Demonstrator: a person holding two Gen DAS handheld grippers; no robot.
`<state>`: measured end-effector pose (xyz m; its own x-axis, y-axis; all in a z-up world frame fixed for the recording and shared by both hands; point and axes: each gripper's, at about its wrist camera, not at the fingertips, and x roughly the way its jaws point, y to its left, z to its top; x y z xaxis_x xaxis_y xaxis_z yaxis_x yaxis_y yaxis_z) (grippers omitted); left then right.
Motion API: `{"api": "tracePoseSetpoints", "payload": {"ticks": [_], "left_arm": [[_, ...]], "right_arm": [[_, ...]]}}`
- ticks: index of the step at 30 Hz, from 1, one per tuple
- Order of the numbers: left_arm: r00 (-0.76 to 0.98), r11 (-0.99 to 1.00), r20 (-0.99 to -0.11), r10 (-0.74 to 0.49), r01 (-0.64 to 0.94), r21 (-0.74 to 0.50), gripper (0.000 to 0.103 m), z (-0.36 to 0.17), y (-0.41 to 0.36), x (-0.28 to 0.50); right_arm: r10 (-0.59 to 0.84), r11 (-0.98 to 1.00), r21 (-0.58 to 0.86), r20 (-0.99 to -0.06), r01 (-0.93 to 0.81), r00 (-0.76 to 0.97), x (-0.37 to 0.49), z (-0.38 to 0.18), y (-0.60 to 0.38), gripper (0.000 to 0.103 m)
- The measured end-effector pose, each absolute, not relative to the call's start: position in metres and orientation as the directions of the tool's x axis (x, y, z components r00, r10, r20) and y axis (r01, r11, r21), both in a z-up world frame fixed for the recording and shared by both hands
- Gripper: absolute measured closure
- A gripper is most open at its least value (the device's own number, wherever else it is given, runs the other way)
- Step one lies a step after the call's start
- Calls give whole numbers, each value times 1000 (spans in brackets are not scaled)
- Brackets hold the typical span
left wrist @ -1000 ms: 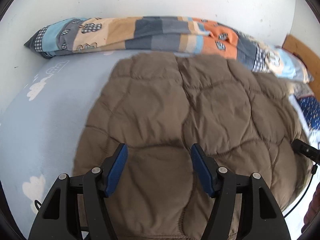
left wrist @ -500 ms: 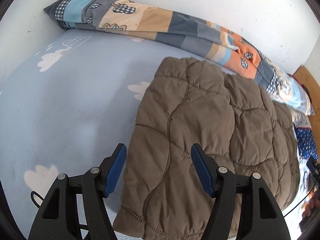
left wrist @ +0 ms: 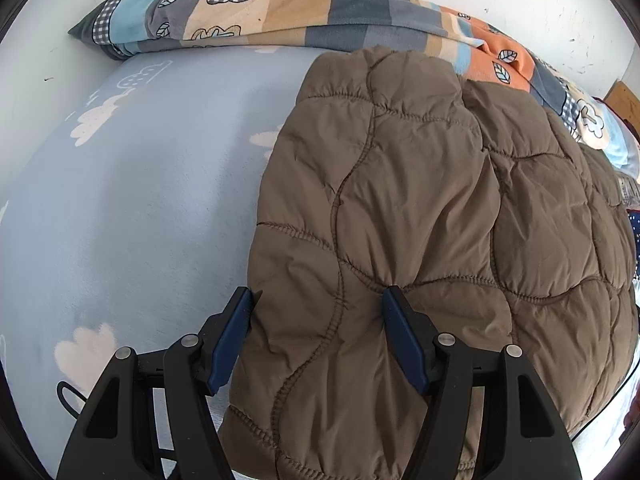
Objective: Fold large clothes
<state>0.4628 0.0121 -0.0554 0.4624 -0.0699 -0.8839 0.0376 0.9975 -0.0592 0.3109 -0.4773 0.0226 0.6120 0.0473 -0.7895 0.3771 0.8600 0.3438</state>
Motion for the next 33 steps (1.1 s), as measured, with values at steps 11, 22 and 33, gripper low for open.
{"api": "tracePoseSetpoints", "payload": {"ticks": [11,22,33], "left_arm": [[449,996,-889,-91,35,-84,31,-63,17,464],[417,982,-893,-169,-7,-189,28,-73,32,469],[495,974,-847,-196,-3,-227,26,-21,65,468]], "right_arm": [[47,876,309,-819,370,571,318,8,-471,64],[64,875,320,-820,364,568,320,3,-473,64],[86,855,384,-768,349,635,308,36,-486,46]]}}
